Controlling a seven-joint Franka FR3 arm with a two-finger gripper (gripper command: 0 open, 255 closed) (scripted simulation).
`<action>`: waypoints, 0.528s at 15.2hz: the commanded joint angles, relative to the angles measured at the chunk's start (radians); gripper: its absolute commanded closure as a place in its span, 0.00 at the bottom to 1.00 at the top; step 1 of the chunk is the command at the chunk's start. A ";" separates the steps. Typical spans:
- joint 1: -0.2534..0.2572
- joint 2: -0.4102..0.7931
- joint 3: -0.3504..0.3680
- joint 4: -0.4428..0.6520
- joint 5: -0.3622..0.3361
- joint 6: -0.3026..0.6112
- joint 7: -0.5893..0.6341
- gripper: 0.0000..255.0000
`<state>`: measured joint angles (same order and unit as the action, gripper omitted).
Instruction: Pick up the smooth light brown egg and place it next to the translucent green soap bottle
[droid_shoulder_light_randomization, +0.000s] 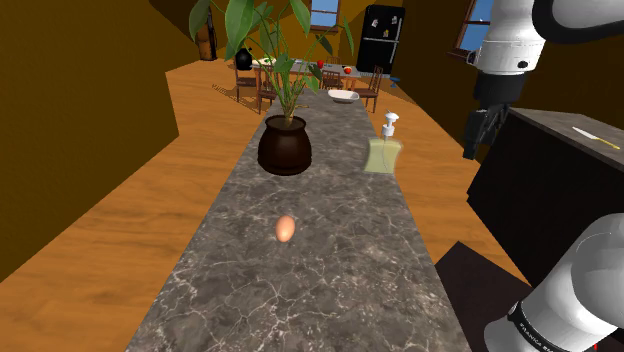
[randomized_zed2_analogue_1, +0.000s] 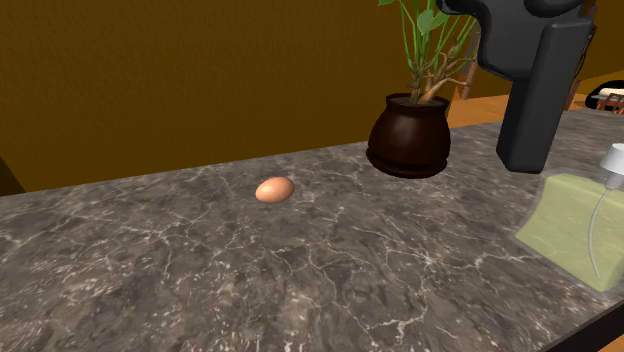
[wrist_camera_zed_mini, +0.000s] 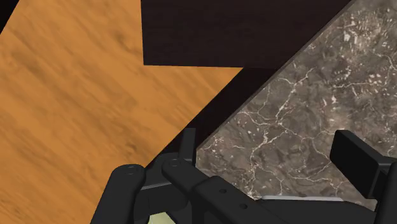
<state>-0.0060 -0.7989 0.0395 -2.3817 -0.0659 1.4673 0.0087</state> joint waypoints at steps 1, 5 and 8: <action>0.000 0.000 0.000 0.000 0.000 0.000 0.000 0.00; 0.023 0.056 0.069 -0.033 0.050 0.107 0.081 0.00; 0.038 0.113 0.121 -0.044 0.081 0.189 0.141 0.00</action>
<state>0.0271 -0.7042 0.1434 -2.4225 0.0047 1.6279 0.1294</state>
